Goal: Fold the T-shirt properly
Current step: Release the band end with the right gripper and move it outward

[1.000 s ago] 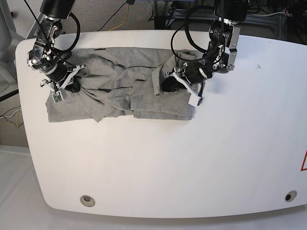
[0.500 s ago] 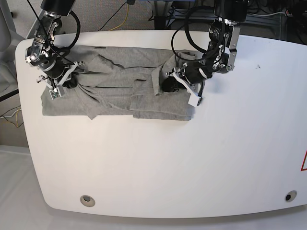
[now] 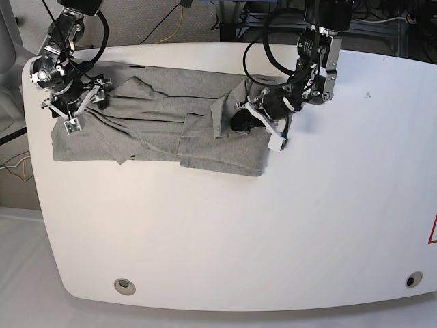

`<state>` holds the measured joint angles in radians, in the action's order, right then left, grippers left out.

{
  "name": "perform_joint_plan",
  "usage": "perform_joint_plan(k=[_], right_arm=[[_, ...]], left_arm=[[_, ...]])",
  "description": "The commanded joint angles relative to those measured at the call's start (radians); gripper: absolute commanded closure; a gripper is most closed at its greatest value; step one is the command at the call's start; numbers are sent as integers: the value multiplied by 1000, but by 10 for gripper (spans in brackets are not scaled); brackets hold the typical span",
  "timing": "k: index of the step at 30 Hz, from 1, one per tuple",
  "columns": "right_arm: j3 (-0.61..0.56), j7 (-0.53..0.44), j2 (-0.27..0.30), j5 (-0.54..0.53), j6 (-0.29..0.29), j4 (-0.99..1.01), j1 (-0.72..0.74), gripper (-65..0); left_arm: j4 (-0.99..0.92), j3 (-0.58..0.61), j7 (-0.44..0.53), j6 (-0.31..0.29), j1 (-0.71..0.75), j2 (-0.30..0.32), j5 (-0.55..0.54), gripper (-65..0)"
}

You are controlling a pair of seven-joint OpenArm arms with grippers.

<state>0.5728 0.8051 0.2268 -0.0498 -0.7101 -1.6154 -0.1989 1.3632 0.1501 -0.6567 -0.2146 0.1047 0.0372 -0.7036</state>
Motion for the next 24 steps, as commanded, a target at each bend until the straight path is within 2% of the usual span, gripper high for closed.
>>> perform_joint_plan(k=[1,7,10,14,24], right_arm=[[42,69,16,64,12,-33,-1,-402],[89,79,21,66,12,-64,29,-402],[102,79,55,63,12,-59,34,-402],[105,81,69,63,12,-58,48,-402],[106,167,95,61,12,-47,109,-402]], left_arm=[[-32,-1,-67,59,25,5,42,-19],[-32,-1,-67,59,25,5,42,-19],[-32,-1,-67,59,25,5,42,-19],[-32,-1,-67,59,26,7,42,-19],[-32,-1,-67,59,26,7,42,-19]])
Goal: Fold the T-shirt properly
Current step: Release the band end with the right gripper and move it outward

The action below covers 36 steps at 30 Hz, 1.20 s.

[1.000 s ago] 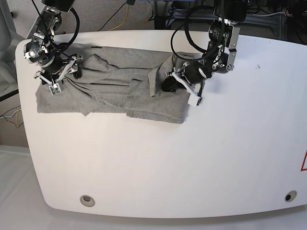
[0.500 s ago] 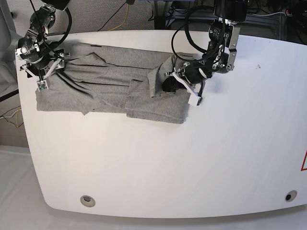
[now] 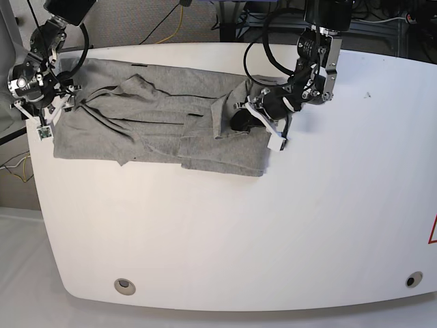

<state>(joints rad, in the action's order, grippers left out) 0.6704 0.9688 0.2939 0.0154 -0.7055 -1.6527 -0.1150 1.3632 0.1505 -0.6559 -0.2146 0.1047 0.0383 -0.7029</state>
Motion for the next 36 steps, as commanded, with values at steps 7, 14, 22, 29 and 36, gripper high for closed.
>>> perform_joint_plan(k=[7,14,22,29,36], right_arm=[[110,46,41,-121,7,102,74,-402],[167,57,121,-260,7,286,111,-402],[197,57,187,-371,7,432,116,-402],[194,57,189,-395,7,435,116,-402],[194,63,153,-395,7,435,116,-402]], left_arm=[[-32,-1,-68,59,26,5,41,-19],[-32,-1,-68,59,26,5,41,-19],[-32,-1,-68,60,23,5,45,-19],[-34,1,-68,62,22,2,45,-19],[-35,2,-68,62,22,2,47,-19]])
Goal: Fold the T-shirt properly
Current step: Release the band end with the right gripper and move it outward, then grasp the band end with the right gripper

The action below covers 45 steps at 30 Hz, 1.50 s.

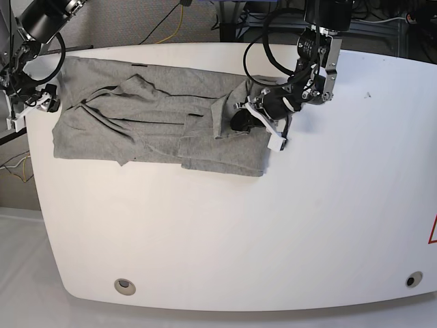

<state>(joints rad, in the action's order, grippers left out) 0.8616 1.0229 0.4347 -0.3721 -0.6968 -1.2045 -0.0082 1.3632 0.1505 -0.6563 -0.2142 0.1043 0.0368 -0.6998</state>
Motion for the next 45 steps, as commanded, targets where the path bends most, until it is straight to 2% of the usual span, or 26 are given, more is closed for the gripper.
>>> perform_joint_plan(k=[1,15,26,33,45], right_arm=[[3,14,10,-8,-1,-13,9,-402],[0,53,-61,-9,-1,-15,11,-402],[0,75,-70,-8,-1,-15,4,-401],[0,90,-104,-1,-1,-61,3,-401],[-74,115,-167,0,-1,-123,-16,-401]], left_arm=[[-35,2,-67,62,22,4,44,-19],[-37,2,-67,63,22,4,44,-19],[-37,2,-67,63,22,2,44,-19],[-37,4,-67,63,22,1,44,-19],[-37,4,-67,63,22,1,44,-19]])
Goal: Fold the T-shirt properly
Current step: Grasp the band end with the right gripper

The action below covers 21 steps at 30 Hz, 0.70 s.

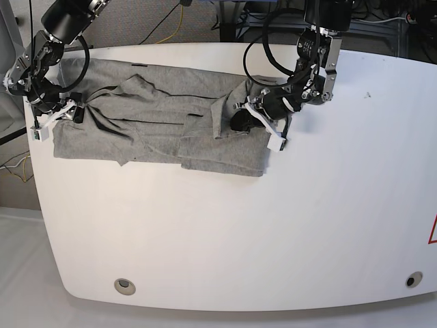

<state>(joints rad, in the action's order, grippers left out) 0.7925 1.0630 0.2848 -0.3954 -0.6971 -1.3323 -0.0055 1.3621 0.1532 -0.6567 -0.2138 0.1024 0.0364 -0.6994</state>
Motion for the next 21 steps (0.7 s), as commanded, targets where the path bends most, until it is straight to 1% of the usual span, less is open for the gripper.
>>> perform_joint_plan(k=[1,10,13,16,17,21], right_arm=[[-5,75,-19,23,-1,0,-20,-401],[-6,76,-22,23,-1,-5,-44,-399],[-6,76,-22,23,-1,-5,-49,-377],[-6,76,-23,23,-1,-5,-54,-316],[-6,76,-29,23,-1,-5,-60,-280],[-8,75,-60,23,-1,-8,-77,-171]], left_arm=[[-36,1,-67,63,24,1,43,-19],[-36,0,-67,63,24,1,43,-19],[-36,0,-67,63,24,1,43,-19],[-37,0,-67,63,24,1,43,-19],[-37,0,-67,63,24,1,43,-19],[-37,0,-67,63,24,1,43,-19]])
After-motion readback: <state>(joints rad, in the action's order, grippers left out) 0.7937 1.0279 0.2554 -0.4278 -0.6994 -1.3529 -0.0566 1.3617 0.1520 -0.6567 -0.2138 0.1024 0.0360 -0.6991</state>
